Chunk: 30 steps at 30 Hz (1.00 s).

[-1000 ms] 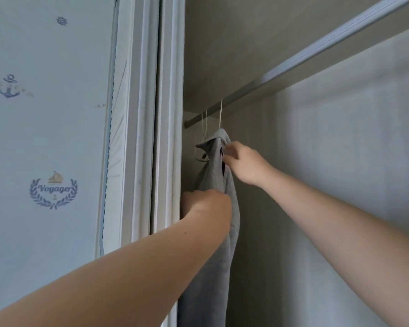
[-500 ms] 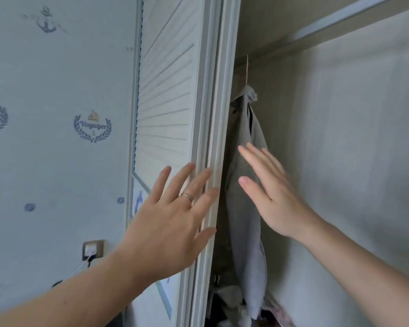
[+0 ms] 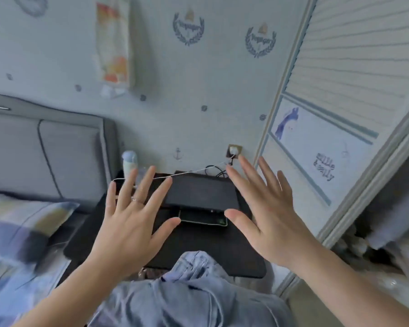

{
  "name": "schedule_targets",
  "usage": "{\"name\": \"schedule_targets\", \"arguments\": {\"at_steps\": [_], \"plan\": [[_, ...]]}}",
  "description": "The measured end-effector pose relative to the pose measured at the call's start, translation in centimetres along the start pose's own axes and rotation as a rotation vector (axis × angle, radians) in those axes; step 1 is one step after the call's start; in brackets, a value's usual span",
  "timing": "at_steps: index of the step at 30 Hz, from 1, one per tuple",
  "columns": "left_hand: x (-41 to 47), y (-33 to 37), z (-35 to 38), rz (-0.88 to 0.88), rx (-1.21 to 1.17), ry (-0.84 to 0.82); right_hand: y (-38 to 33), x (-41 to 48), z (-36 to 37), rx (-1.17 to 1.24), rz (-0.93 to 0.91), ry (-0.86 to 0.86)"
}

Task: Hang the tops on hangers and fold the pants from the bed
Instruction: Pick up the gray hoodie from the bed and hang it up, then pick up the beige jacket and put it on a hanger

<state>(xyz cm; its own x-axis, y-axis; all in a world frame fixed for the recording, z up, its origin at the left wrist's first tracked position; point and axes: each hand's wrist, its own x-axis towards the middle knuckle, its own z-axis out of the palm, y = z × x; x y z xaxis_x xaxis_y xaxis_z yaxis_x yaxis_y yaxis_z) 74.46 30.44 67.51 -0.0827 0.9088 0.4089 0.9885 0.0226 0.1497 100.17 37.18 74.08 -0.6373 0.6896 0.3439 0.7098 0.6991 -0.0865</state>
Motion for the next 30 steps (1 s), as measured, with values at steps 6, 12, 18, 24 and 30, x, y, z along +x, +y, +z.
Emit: {"name": "schedule_targets", "arguments": {"at_steps": [6, 12, 18, 24, 30], "plan": [[-13.8, -12.1, -0.5, -0.391, 0.005, -0.103, -14.6, 2.8, 9.5, 0.130, -0.286, -0.197], [-25.6, -19.6, -1.7, -0.713, 0.073, -0.119, -27.8, 4.4, 17.5, 0.264, -0.511, -0.377], [-34.3, -24.9, -1.6, -1.012, 0.090, -0.124, -37.9, 6.1, 24.5, 0.389, -0.635, -0.520], [-38.4, -31.6, -1.5, -1.216, 0.114, -0.156, -45.9, 10.6, 30.6, 0.417, -0.738, -0.664], [-37.9, -41.5, -1.0, -1.349, 0.087, -0.175, -52.6, 18.9, 37.1, 0.380, -0.820, -0.765]]}}
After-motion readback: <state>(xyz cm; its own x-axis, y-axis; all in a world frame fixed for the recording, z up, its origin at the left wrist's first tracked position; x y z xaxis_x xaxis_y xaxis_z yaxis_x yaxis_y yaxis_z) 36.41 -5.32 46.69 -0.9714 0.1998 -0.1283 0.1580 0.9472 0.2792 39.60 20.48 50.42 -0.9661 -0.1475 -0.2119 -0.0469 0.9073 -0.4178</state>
